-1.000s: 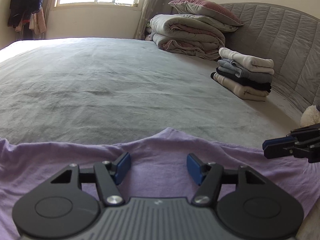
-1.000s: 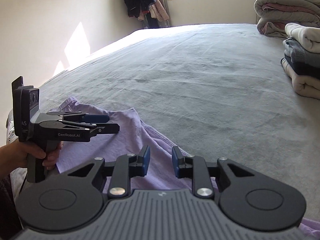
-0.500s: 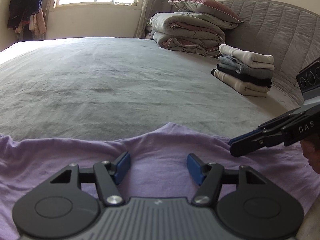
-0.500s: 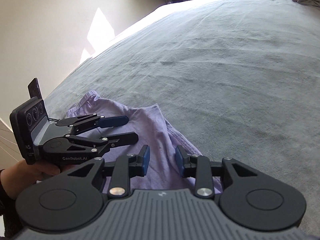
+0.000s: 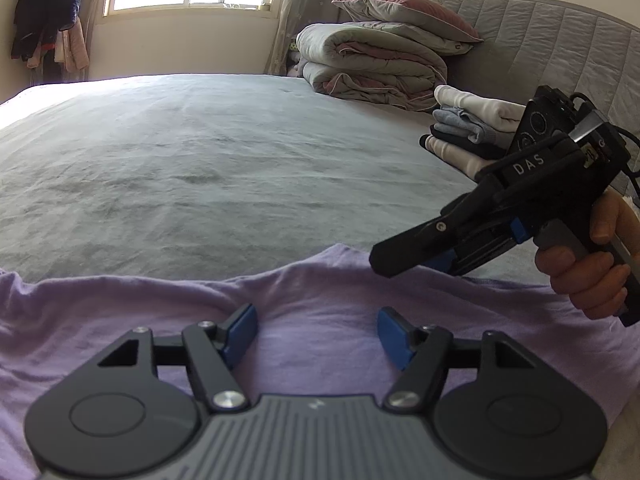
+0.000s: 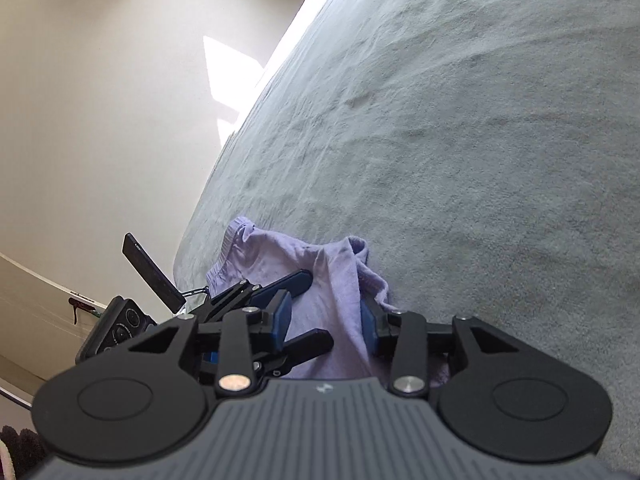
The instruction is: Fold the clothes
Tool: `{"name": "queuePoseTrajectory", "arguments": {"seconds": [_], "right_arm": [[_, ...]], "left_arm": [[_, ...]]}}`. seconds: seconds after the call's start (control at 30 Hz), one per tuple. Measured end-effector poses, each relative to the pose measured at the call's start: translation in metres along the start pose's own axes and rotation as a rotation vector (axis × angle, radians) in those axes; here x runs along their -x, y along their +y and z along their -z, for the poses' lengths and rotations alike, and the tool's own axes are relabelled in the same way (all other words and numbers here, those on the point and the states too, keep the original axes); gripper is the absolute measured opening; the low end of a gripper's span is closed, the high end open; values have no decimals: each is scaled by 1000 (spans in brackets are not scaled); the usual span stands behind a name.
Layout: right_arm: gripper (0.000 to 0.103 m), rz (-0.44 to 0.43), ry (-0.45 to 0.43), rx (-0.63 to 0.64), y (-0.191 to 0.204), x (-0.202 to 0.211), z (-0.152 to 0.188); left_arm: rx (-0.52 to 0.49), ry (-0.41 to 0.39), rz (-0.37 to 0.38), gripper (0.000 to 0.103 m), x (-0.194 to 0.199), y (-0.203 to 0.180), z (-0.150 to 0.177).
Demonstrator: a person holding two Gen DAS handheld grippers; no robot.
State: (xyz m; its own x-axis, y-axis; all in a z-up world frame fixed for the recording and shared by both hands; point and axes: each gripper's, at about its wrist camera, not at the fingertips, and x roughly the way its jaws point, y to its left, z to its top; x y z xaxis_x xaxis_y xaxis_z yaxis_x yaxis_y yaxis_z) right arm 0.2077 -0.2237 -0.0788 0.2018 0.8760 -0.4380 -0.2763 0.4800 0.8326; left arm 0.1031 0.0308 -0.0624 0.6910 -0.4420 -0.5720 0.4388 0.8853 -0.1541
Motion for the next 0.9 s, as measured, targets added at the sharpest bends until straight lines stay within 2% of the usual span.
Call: {"name": "queuePoseTrajectory", "arguments": {"seconds": [0.1,0.2,0.23,0.3,0.33,0.43,0.5,0.57,0.63,0.67,0.7,0.9], "right_arm": [[43,-16,-12,-29,2,-14,-7],[42,4,-77,-50,7,-18,-11],[40,0,-120,-59,7,-15,-12],[23,-8,-206,-79,6,-8,-12],[21,5,-225,-99,3,-7,-12],[20,80,-190,-88,4,-11,-11],[23,104,-190,-65,10,-9,-8],[24,162,-220,-12,19,-4,-6],[35,212,-226,53,31,-2,-3],[43,230,-224,86,37,-4,-1],[45,249,-222,118,44,-6,0],[43,416,-201,332,71,-29,19]], "left_arm": [[-2,0,-2,69,0,-1,1],[0,-1,-1,69,1,-1,1],[1,-1,0,69,1,-1,1],[3,-1,1,69,1,-1,1],[4,-1,1,69,1,-1,1],[6,2,1,69,1,-1,0],[6,5,-2,69,2,-1,-1],[2,10,-6,69,2,-1,-2],[3,14,-15,69,5,2,-3],[8,13,-24,69,8,6,-4],[14,13,-33,69,11,10,-5],[42,5,-105,69,30,38,-9]]}}
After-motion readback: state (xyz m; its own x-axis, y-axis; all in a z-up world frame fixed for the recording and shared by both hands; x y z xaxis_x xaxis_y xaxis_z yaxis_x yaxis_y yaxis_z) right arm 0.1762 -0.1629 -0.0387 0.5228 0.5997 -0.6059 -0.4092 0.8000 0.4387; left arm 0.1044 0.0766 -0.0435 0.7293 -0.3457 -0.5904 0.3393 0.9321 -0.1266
